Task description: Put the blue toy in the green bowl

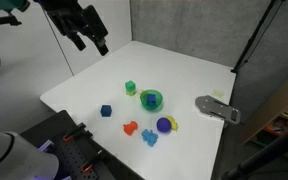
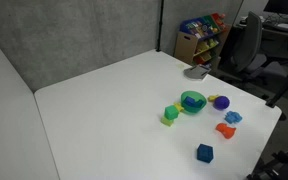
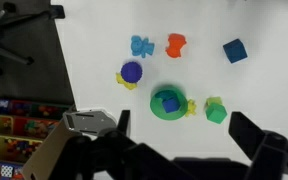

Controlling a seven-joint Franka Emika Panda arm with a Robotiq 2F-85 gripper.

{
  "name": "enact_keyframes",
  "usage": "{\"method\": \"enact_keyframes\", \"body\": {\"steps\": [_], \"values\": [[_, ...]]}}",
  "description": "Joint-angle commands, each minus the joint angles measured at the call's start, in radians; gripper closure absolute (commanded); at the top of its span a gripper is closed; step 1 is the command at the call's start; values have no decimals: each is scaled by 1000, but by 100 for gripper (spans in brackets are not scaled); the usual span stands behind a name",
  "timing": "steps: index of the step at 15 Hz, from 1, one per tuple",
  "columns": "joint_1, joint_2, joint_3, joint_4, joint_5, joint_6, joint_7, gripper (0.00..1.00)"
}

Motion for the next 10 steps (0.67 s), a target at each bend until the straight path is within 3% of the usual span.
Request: {"method": "enact_keyframes", "body": {"steps": [1,10], "values": [[9,0,-6,2,-6,-3,6,0],[32,69,1,31,9,25,14,0]]}}
